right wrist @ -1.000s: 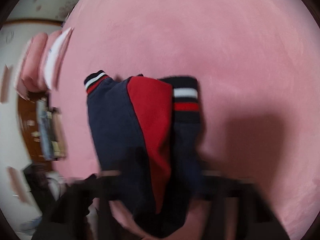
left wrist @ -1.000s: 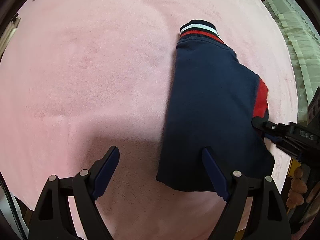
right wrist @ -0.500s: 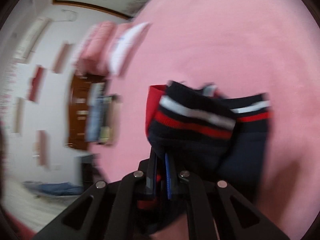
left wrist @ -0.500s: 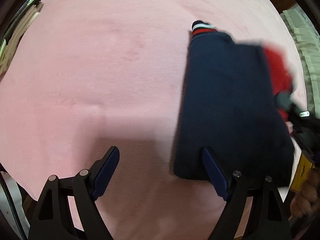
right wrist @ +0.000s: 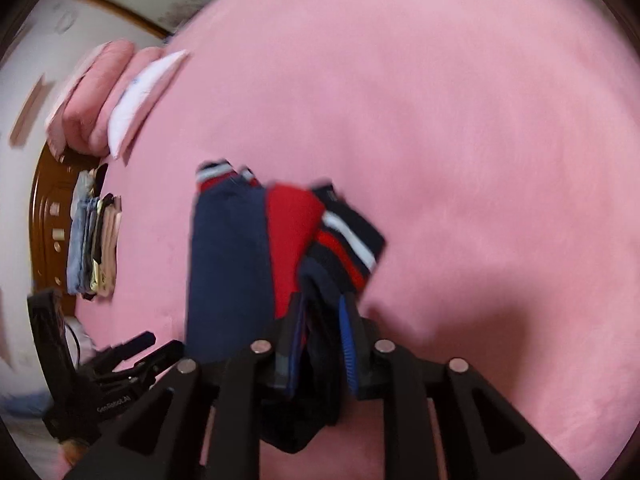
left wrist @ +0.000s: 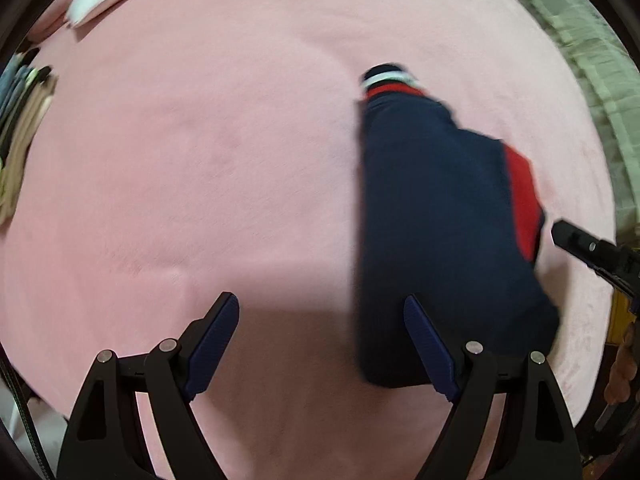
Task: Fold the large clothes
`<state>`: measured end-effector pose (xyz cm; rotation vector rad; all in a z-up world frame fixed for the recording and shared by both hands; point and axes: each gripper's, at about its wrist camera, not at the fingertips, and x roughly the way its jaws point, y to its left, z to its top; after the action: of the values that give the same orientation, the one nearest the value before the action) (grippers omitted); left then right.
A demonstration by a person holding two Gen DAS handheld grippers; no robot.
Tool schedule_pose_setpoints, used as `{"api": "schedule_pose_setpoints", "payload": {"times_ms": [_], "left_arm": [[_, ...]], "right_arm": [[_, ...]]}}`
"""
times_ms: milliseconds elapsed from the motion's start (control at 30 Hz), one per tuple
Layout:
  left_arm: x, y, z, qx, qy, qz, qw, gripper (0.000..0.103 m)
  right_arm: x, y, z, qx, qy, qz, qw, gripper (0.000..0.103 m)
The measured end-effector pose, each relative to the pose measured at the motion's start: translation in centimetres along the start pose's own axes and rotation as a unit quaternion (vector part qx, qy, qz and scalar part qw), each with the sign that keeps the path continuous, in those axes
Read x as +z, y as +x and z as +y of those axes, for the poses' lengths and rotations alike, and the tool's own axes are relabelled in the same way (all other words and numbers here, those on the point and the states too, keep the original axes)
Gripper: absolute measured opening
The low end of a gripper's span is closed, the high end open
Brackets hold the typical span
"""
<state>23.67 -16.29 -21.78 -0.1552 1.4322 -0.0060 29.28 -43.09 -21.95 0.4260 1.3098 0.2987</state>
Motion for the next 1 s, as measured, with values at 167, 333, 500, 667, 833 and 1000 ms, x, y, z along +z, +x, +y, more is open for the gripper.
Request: {"api": "schedule_pose_setpoints", "payload": {"times_ms": [167,333,500,667,833,1000], "left_arm": [[1.0,0.2,-2.8,-0.054,0.009,0.007,0.9985,0.083],[1.0,1.0,-3.6,-0.012,-0.007,0.015,0.9998,0.083],[0.8,1.2,-3.9,-0.018,-0.002,0.015,0.9997,0.083],[2.6,0.5,-3.7,-0.028,0.008,-0.019,0.9994,0.079],[5.8,2.1,-2.5,-0.08,-0.02,-0.017,0.9964,0.019],[8.4,4.0,-2.7,-0.112,-0.03,-0.008,0.9932,0.011]], "right_arm": [[0.9,-0.2,2.7,0.138,-0.03,-0.009,0.99,0.023],[-1.4,5.2,2.0,0.075,-0.024,0.112,0.991,0.006],[-4.5,5.4,-3.3,0.048,0.087,0.109,0.989,0.0],[-3.4,1.0,-0.1,0.014,-0.031,0.006,0.999,0.004],[-0.1,2.4,1.8,0.078,-0.078,-0.039,0.993,0.004],[2.2,6.2,0.8,-0.016,-0.072,-0.05,0.996,0.0]]}}
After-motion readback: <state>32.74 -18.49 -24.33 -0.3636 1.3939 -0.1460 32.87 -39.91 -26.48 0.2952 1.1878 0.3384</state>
